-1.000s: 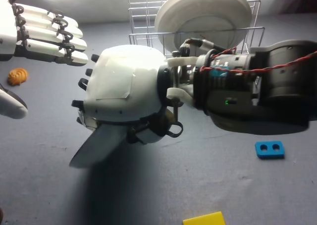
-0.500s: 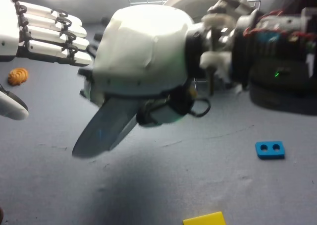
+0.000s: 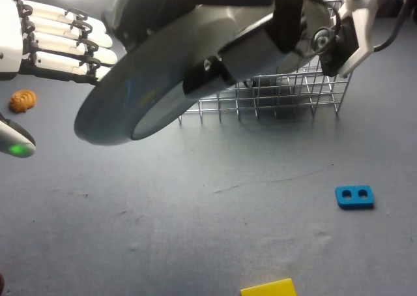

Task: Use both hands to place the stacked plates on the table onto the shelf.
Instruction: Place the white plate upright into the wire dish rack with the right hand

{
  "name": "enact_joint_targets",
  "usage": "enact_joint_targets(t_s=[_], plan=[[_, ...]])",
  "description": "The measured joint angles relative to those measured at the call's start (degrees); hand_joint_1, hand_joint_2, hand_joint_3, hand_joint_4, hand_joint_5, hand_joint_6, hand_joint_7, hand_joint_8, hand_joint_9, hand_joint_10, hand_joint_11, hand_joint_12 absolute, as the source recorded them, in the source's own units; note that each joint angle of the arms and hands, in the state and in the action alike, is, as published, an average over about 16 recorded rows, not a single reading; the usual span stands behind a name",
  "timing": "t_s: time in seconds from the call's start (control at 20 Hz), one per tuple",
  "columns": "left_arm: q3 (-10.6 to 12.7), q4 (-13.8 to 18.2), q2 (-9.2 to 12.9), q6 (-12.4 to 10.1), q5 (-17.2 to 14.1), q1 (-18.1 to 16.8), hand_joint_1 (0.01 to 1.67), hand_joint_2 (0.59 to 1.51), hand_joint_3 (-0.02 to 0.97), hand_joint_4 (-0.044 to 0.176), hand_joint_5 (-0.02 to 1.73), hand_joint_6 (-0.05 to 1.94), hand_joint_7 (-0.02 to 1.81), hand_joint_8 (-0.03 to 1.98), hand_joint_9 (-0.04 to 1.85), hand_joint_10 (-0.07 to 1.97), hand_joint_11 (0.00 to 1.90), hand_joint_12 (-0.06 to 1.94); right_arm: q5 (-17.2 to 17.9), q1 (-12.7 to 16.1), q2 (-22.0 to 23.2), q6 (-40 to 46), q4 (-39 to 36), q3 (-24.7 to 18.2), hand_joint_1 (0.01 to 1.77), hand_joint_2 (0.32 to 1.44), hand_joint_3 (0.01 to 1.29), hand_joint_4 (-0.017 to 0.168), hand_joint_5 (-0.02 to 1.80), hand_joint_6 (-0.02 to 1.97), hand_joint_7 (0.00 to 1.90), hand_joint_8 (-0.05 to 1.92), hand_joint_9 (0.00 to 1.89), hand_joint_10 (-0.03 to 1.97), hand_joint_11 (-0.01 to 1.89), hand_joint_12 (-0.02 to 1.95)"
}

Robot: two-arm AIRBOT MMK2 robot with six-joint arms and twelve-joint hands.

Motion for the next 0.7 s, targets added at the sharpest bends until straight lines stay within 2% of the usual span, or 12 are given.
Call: enact_joint_targets(t_s=[0.15, 0.25, 0.4, 0.7], plan=[[-0.1, 0.0, 0.1, 0.0, 0.0, 0.0, 0.02, 1.146, 0.011, -0.001, 0.07, 0.02, 0.03, 0.01, 0.02, -0.06, 0.01, -0.01, -2.9, 2.5, 1.1, 11.5, -6.5, 0.5, 1.31, 0.92, 0.01, -0.007, 0.94, 0.92, 1.2, 0.67, 1.33, 0.34, 1.12, 0.83], [-0.1, 0.0, 0.1, 0.0, 0.0, 0.0, 0.02, 1.148, 0.011, -0.001, 0.07, 0.02, 0.03, 0.01, 0.02, -0.06, 0.02, -0.01, -5.9, 3.8, 1.5, 14.9, -7.0, 0.6, 1.32, 0.93, 0.01, -0.007, 0.94, 0.91, 1.2, 0.67, 1.32, 0.35, 1.12, 0.83], [-0.1, 0.0, 0.2, 0.1, 0.0, 0.0, 0.02, 1.15, 0.011, -0.001, 0.07, 0.02, 0.03, 0.01, 0.02, -0.06, 0.02, -0.01, -11.2, 5.1, 1.8, 17.1, -6.5, 0.6, 1.32, 0.94, 0.01, -0.007, 0.93, 0.89, 1.2, 0.66, 1.32, 0.33, 1.11, 0.83], [-0.1, 0.0, 0.2, 0.1, 0.0, 0.0, 0.02, 1.155, 0.011, 0.0, 0.06, 0.02, 0.02, 0.01, 0.02, -0.06, 0.02, -0.01, -19.9, 5.9, 2.3, 18.4, -5.5, 1.0, 1.34, 0.96, 0.01, -0.007, 0.92, 0.85, 1.16, 0.69, 1.24, 0.59, 1.11, 0.82]])
